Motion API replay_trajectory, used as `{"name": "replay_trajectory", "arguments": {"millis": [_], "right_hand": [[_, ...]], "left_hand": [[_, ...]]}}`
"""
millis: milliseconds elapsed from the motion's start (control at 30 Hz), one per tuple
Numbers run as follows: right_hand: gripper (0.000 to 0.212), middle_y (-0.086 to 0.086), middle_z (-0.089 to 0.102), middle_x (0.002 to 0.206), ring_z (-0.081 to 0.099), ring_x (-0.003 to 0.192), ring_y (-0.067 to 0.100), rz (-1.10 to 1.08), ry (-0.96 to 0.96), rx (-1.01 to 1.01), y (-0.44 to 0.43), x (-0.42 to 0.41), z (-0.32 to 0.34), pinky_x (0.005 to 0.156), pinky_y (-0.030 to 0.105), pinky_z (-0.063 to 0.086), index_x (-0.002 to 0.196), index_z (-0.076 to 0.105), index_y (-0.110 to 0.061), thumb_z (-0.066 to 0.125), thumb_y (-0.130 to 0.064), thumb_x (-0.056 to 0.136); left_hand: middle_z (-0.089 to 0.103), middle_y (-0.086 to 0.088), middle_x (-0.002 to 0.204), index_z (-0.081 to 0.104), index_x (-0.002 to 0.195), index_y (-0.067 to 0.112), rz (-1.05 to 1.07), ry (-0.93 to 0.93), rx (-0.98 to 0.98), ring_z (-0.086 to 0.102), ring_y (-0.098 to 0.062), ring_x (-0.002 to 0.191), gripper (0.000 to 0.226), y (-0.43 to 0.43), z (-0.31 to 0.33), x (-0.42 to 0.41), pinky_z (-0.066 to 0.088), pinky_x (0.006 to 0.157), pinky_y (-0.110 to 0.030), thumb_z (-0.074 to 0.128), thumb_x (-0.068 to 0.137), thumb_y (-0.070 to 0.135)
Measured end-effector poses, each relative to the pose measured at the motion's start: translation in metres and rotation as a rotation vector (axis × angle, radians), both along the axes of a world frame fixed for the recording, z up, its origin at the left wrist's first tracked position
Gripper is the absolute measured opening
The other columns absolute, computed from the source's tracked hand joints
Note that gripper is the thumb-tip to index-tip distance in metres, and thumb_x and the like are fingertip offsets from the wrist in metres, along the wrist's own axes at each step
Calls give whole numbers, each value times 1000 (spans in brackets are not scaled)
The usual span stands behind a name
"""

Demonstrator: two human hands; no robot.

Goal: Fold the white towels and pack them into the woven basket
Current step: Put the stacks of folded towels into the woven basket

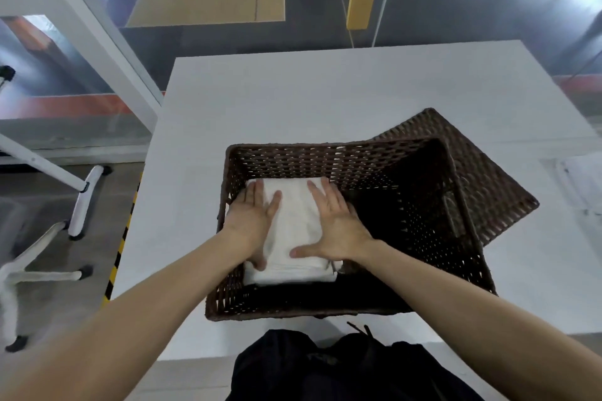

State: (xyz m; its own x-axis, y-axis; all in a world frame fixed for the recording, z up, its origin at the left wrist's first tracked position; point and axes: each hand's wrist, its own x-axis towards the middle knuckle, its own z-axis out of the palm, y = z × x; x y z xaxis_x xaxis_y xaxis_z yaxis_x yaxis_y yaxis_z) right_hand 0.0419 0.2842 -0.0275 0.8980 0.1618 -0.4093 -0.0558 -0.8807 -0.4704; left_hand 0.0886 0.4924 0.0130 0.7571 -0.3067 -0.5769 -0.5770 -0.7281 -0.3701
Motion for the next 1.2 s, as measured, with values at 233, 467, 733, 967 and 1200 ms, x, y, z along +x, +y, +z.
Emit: {"name": "replay_trajectory", "arguments": {"millis": [233, 467, 733, 967, 1200], "right_hand": [[147, -1, -49, 163, -18, 162, 33, 237, 147, -257, 1, 15, -9, 127, 67, 16, 159, -32, -42, 51, -107, 57], [56, 5, 65, 135, 63, 123, 30, 245, -185, -267, -62, 11, 76, 100, 46, 54, 140, 59, -19, 56, -58, 100], [25, -3, 69, 107, 68, 99, 22, -332, -488, -227, -234, -40, 127, 83, 39, 57, 114, 70, -22, 55, -36, 100], [26, -1, 73, 113, 70, 103, 25, -570, -350, -352, -430, -93, 83, 83, 42, 60, 114, 74, -21, 60, -36, 99], [40, 10, 65, 139, 56, 136, 35, -707, -423, -409, -612, -134, 20, 110, 50, 48, 134, 65, -8, 64, -28, 99]], "left_hand": [[-36, -38, 163, -41, 158, 9, 70, 44, 34, -20, -51, 161, 173, -7, -2, -4, 6, 135, -52, 81, 61, 86], [42, -15, 163, 27, 166, 21, 88, 69, -88, 50, -34, 144, 136, -35, 56, 9, 53, 103, -44, 73, 61, 93], [69, 1, 111, 58, 130, 24, -291, -261, -498, 70, -25, 101, 43, -201, 113, 40, 51, 72, -39, 50, 105, 59], [68, -3, 119, 56, 139, 24, -497, -177, -530, 69, -27, 106, 45, -405, 99, 52, 45, 70, -38, 48, 107, 55], [64, -7, 138, 54, 149, 20, -361, 138, -483, 65, -29, 120, 54, -625, 7, 52, 54, 89, -41, 48, 108, 55]]}}
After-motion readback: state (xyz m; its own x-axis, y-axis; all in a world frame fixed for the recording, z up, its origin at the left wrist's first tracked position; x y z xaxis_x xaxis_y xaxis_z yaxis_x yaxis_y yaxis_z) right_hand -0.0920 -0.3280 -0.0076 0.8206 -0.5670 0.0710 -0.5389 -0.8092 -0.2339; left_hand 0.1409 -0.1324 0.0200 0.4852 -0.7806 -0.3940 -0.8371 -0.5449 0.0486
